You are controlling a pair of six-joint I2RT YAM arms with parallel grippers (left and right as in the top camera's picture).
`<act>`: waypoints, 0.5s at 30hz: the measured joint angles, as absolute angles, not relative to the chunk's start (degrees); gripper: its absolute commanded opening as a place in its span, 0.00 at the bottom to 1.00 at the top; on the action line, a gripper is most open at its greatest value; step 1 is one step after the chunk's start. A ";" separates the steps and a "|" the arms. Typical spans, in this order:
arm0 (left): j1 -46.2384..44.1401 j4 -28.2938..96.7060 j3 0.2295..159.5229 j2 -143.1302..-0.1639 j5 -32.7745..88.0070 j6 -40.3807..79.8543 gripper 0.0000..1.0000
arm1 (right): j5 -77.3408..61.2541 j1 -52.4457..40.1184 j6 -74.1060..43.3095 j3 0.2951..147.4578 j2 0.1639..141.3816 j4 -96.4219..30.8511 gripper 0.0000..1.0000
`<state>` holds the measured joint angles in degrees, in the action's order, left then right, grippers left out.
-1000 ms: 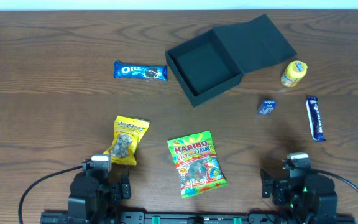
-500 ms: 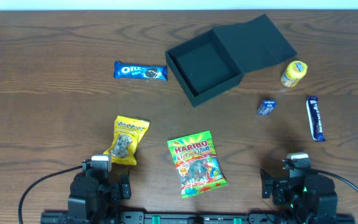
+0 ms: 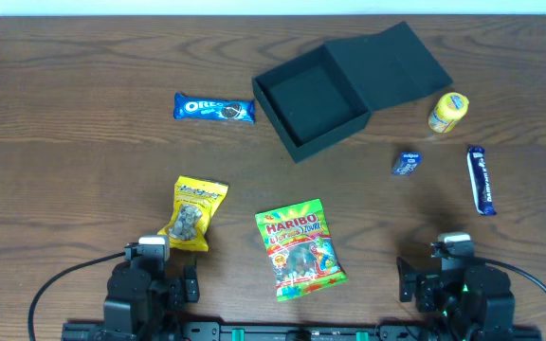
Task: Pack container
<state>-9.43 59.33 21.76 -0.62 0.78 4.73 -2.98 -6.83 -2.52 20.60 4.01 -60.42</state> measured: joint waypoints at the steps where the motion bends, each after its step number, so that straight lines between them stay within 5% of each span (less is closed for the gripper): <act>1: -9.43 59.11 21.58 -0.62 0.60 4.78 0.95 | -3.01 -6.83 -2.52 20.60 4.01 -60.42 0.99; 15: -9.43 50.61 20.93 -7.70 -0.69 5.56 0.95 | -3.01 -6.83 -2.52 20.58 3.99 -60.45 0.99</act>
<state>-9.43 50.61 20.93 -7.70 -0.69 5.56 -3.01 -6.83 -2.52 20.58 3.99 -60.45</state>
